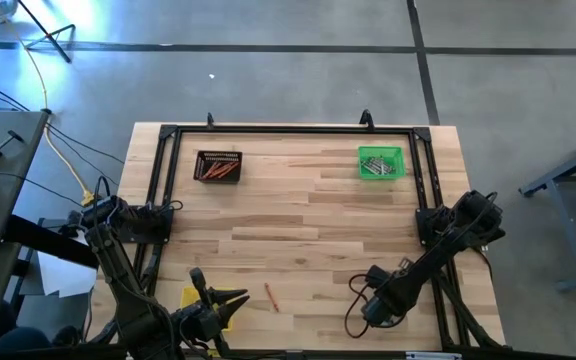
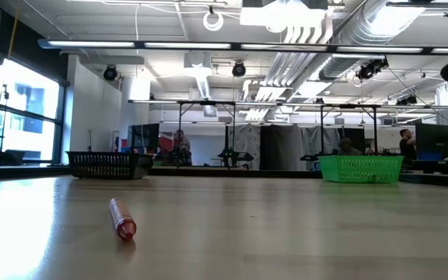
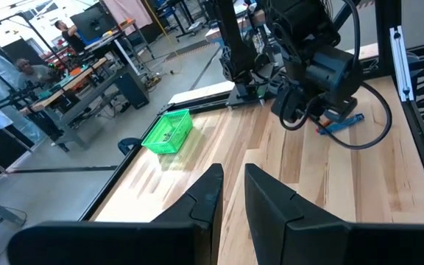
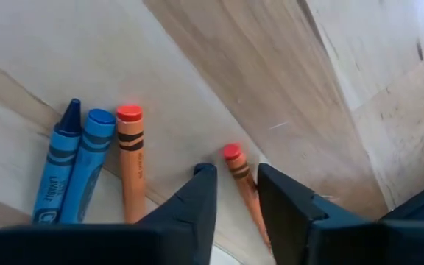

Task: Sort crayons
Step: Put the orange crayon into the black bin

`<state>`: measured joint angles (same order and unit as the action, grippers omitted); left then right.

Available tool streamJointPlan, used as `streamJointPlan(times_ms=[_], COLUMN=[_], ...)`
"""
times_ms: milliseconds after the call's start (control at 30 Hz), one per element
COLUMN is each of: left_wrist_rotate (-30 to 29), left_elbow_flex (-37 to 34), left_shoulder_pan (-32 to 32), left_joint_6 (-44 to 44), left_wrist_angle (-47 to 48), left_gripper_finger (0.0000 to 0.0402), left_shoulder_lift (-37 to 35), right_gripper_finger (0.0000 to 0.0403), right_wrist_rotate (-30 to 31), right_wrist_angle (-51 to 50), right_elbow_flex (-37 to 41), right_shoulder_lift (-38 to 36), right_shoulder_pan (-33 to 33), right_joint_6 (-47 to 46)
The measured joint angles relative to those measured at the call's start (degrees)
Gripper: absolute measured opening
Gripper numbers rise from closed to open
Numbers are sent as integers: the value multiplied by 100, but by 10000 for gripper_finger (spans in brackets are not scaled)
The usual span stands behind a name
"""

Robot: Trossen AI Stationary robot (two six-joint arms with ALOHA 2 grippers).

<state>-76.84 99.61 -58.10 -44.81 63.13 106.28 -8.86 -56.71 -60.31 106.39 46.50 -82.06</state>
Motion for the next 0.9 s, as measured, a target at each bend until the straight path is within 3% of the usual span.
streamJointPlan(times_ms=[300, 600, 767, 900], left_wrist_rotate=[0, -1, -2, -2], left_elbow_flex=[0, 0, 0, 0], left_shoulder_pan=[0, -1, 7, 73], left_joint_6=[-1, -1, -1, -3], left_wrist_angle=[0, -1, 0, -2], left_gripper_finger=[44, 44, 44, 44], left_shoulder_lift=[0, 0, 0, 0], right_gripper_finger=[12, 3, 1, 1], right_wrist_rotate=[-5, 129, 785, 1743], right_wrist_angle=[142, 16, -191, -179], right_elbow_flex=[9, 1, 28, 26], right_shoulder_lift=[2, -99, -661, -1303], right_shoulder_pan=[-61, -181, -192, -190], right_joint_6=[501, 605, 301, -10])
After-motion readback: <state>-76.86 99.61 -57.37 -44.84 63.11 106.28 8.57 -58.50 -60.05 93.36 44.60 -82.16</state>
